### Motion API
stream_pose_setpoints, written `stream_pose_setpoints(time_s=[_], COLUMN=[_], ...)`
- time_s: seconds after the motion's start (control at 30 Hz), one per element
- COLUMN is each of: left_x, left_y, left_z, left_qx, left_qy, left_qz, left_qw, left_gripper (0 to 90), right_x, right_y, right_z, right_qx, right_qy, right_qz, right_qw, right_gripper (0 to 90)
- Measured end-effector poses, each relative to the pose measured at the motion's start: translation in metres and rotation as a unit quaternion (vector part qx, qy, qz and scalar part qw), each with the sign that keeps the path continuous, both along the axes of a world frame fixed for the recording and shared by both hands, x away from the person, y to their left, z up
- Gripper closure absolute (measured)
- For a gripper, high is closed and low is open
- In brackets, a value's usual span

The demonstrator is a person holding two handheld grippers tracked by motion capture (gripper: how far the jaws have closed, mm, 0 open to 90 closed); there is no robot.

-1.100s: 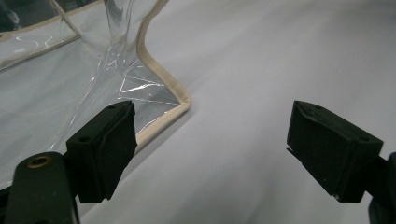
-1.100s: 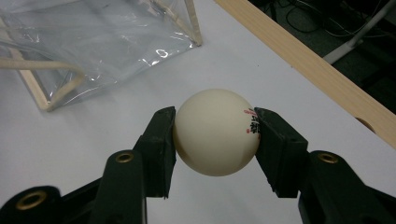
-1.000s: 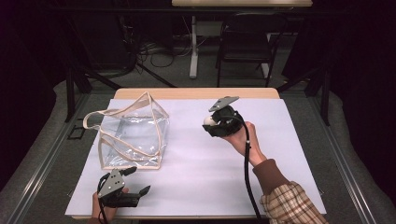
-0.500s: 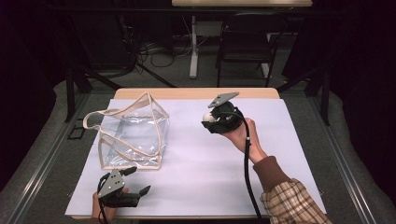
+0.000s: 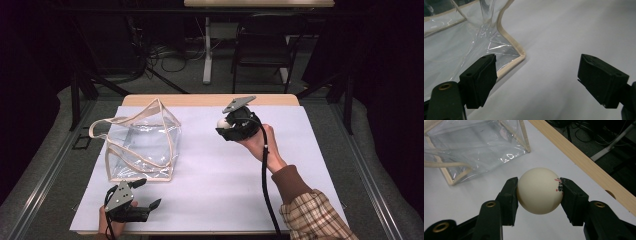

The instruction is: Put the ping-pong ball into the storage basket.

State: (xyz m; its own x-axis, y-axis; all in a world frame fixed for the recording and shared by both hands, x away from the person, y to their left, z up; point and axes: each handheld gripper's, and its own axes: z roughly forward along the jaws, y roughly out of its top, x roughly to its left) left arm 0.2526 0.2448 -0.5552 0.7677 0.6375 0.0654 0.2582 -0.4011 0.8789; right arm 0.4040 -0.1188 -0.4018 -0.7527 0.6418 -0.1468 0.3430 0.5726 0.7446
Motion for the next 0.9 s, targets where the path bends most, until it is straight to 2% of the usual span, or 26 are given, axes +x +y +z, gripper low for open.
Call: stream_pose_setpoints(time_s=[0.3,0.9], left_x=[0.000,0.000], left_y=[0.000,0.000], left_z=[0.000,0.000], left_qx=[0.000,-0.002], left_qy=[0.000,-0.001], left_qz=[0.000,-0.001], left_qw=[1.0000,1.0000], left_gripper=[16.0,16.0], right_x=[0.002,0.003], right_y=[0.003,0.024], right_z=[0.006,0.017], right_qx=[0.005,0.003], right_qy=[-0.003,-0.013], right_qz=[0.002,0.018], right_qw=[1.0000,0.9998], right_gripper=[51.1,51.1])
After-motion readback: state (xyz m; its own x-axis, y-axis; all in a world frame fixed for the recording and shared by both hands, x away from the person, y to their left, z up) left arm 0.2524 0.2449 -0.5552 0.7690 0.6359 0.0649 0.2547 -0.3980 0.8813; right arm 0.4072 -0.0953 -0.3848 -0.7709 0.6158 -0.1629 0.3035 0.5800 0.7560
